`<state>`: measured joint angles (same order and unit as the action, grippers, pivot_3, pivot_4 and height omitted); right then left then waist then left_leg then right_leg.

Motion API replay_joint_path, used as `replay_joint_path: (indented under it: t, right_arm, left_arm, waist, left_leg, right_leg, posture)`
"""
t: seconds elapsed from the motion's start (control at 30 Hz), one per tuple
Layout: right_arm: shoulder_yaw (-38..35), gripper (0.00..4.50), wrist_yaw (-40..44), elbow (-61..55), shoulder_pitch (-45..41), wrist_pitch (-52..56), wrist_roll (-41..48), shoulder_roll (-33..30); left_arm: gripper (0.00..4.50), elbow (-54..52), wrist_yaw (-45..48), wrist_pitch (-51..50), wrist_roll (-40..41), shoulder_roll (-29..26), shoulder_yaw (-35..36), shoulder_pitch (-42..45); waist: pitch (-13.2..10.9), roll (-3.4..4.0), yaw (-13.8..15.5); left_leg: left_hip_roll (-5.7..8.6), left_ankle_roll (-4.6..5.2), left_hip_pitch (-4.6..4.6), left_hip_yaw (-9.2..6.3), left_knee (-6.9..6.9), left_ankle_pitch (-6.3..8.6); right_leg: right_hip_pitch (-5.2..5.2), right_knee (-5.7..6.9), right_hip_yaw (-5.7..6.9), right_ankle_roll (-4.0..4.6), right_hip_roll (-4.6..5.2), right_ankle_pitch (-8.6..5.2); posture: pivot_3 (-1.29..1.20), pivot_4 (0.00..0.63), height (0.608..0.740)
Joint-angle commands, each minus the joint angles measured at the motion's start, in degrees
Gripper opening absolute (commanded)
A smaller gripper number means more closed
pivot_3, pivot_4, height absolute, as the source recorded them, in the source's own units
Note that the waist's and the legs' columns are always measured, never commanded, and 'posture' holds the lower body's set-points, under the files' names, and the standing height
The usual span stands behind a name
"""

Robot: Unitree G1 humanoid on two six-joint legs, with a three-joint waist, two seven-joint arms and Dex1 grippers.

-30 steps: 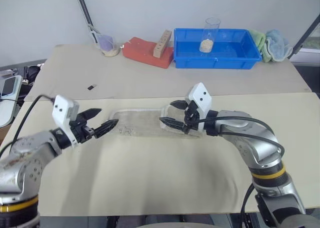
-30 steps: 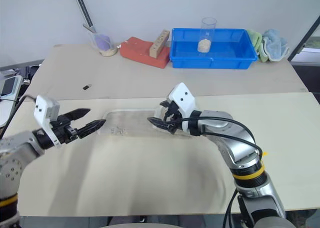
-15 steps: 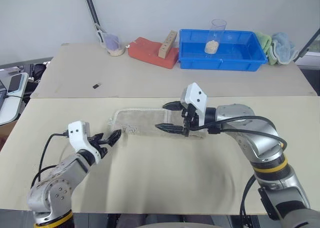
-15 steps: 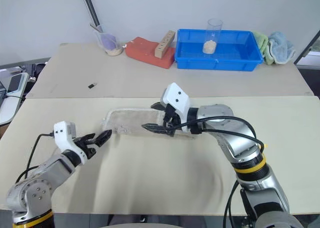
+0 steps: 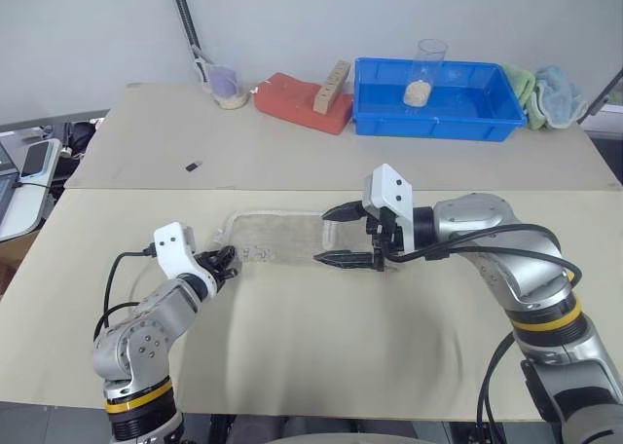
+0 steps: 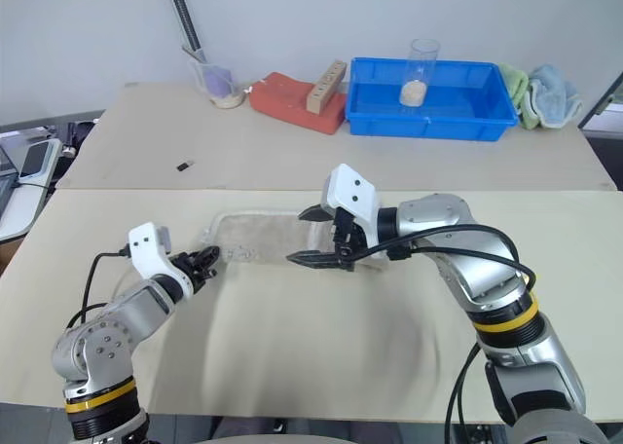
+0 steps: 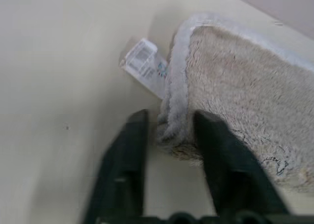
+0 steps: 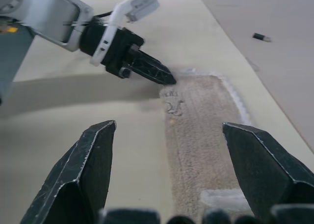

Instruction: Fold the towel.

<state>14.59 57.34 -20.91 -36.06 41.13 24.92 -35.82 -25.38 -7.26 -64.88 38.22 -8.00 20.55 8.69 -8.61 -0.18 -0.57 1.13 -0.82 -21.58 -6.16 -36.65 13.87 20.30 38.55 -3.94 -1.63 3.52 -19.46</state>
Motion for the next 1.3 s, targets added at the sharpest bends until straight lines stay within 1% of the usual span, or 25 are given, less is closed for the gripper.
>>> replay_joint_path:
  t: [0.03, 0.17, 0.33, 0.43, 0.47, 0.57, 0.63, 0.7, 0.8, 0.83, 0.9, 1.0, 1.07, 1.27, 1.3]
  right_arm:
    - [-2.10, 3.83, 0.98, -2.16, -1.57, -0.98, 0.84, -1.19]
    - [-2.79, 3.83, 1.01, -2.64, -1.35, -0.69, 1.22, -2.04]
    - [-4.90, 3.83, 1.29, -3.66, -0.26, 0.03, 2.14, -4.22]
    - [-7.96, 3.83, 2.50, -4.43, 1.72, 0.77, 3.14, -8.06]
    - [-9.09, 3.83, 3.08, -4.73, 2.66, 0.91, 3.47, -9.64]
    - [-12.96, 3.83, 4.78, -5.56, 6.36, 1.37, 4.71, -15.07]
    - [-15.34, 3.83, 5.45, -6.60, 9.10, 2.15, 5.73, -18.31]
    - [-18.37, 3.83, 6.19, -8.09, 12.84, 3.18, 6.85, -21.58]
    - [-21.26, 3.83, 6.30, -9.74, 16.96, 3.95, 7.85, -24.51]
    - [-23.88, 3.83, 6.25, -10.79, 20.06, 4.75, 8.01, -25.77]
    - [-27.68, 3.83, 5.81, -12.40, 24.50, 5.65, 8.49, -27.38]
    - [-31.05, 3.83, 4.18, -14.93, 28.00, 7.15, 9.71, -27.71]
    - [-33.18, 3.83, 3.12, -16.97, 30.07, 8.58, 10.79, -27.52]
    - [-36.73, 3.83, 0.49, -19.81, 33.64, 10.92, 12.57, -27.34]
    - [-37.10, 3.83, 0.02, -19.91, 34.01, 11.14, 12.58, -27.33]
  left_arm:
    - [0.05, 0.39, -0.75, -1.45, -1.64, 0.15, -3.03, 0.94]
    - [0.05, 0.07, -0.99, 0.53, -3.82, -0.32, -3.38, 1.26]
    - [0.05, -3.53, 1.21, 2.77, -5.20, -3.30, -4.58, 3.42]
    - [0.05, -7.61, 6.48, 1.92, -3.79, -7.28, -9.66, 6.46]
    - [0.05, -8.32, 8.08, 2.02, -3.65, -8.43, -11.38, 7.52]
    - [0.05, -8.00, 12.37, 3.01, -3.28, -9.31, -16.21, 11.69]
    - [0.05, -6.65, 14.68, 3.39, -2.82, -8.24, -18.73, 14.32]
    - [0.05, -4.30, 17.93, 5.84, -3.80, -7.35, -22.50, 16.95]
    - [0.05, -0.68, 21.72, 8.37, -4.96, -6.07, -26.51, 19.57]
    - [0.05, 2.75, 24.58, 11.59, -6.86, -4.93, -30.51, 21.77]
    - [0.05, 8.39, 28.18, 16.38, -9.72, -2.60, -35.59, 24.94]
    - [0.05, 14.98, 30.61, 21.13, -12.61, 1.20, -39.06, 27.63]
    - [0.05, 17.96, 32.76, 24.10, -14.90, 2.68, -42.04, 28.49]
    - [0.05, 19.78, 38.19, 25.95, -16.94, 2.39, -44.32, 27.92]
    - [0.33, 19.70, 39.40, 26.18, -16.95, 2.06, -44.59, 27.64]
  waist:
    - [0.00, 0.00, 0.07]
    - [0.00, 0.00, 0.02]
    - [-0.04, -0.06, -0.04]
    - [-0.06, -0.10, 0.06]
    - [-0.06, -0.10, 0.30]
    - [-0.05, -0.08, 0.72]
    - [-0.06, -0.09, 0.73]
    - [-0.07, -0.11, 0.72]
    - [-0.09, -0.14, 0.32]
    - [-0.11, -0.16, 0.29]
    - [-0.16, -0.24, 0.70]
    - [-0.22, -0.34, 0.76]
    - [-0.23, -0.36, 0.67]
    - [-0.23, -0.31, 0.32]
    - [-0.23, -0.31, 0.35]
  left_leg:
    - [0.01, 0.00, -0.01, -0.01, 0.00, 0.00]
    - [0.01, -0.01, 0.00, 0.00, 0.00, 0.00]
    - [0.00, -0.02, -0.06, 0.01, 0.00, 0.00]
    - [-0.01, -0.03, -0.09, 0.00, 0.00, 0.00]
    - [0.01, -0.04, -0.24, 0.02, 0.00, -0.01]
    - [0.00, -0.08, -0.33, 0.04, 0.00, -0.03]
    - [0.02, -0.07, -0.33, 0.09, 0.00, -0.03]
    - [0.03, -0.07, -0.37, 0.12, 0.00, -0.03]
    - [-0.03, -0.06, -0.36, 0.19, 0.00, -0.03]
    - [-0.04, -0.06, -0.38, 0.20, 0.00, -0.04]
    - [0.03, -0.05, -0.40, 0.18, -0.01, -0.04]
    - [0.06, -0.05, -0.42, 0.23, -0.08, -0.04]
    - [0.06, -0.05, -0.45, 0.27, -0.08, -0.04]
    - [0.01, -0.03, -0.44, 0.25, -0.08, -0.04]
    - [0.01, -0.03, -0.43, 0.25, -0.08, -0.04]
  right_leg:
    - [-0.02, -0.03, 0.00, 0.00, 0.02, 0.00]
    - [-0.03, -0.06, 0.00, 0.00, 0.02, 0.00]
    - [-0.01, -0.09, 0.00, 0.00, -0.01, 0.00]
    - [-0.01, -0.15, 0.02, 0.00, -0.01, 0.00]
    - [0.00, -0.23, 0.05, 0.00, -0.02, 0.00]
    - [-0.03, -0.41, 0.02, 0.00, 0.01, 0.01]
    - [-0.08, -0.49, 0.01, -0.01, 0.01, 0.01]
    - [-0.08, -0.50, 0.01, -0.01, -0.02, 0.01]
    - [-0.09, -0.49, 0.00, -0.01, -0.11, 0.01]
    - [-0.09, -0.49, 0.00, -0.01, -0.12, 0.01]
    - [-0.15, -0.50, 0.02, -0.01, -0.11, 0.01]
    - [-0.16, -0.55, -0.04, -0.01, -0.08, 0.01]
    - [-0.16, -0.57, -0.06, -0.01, -0.08, 0.01]
    - [-0.16, -0.52, -0.06, -0.01, -0.14, 0.01]
    - [-0.16, -0.52, -0.06, -0.02, -0.14, 0.01]
  posture:
    - [0.00, 0.150, 0.740]
    - [0.00, 0.150, 0.740]
    - [0.00, 0.150, 0.740]
    - [0.00, 0.150, 0.740]
    - [0.00, 0.150, 0.740]
    - [0.00, 0.150, 0.740]
    - [0.00, 0.150, 0.740]
    - [0.00, 0.150, 0.740]
    - [0.00, 0.150, 0.740]
    - [0.00, 0.150, 0.740]
    - [0.00, 0.150, 0.740]
    - [0.00, 0.150, 0.740]
    - [0.00, 0.150, 0.740]
    - [0.00, 0.150, 0.740]
    - [0.00, 0.150, 0.740]
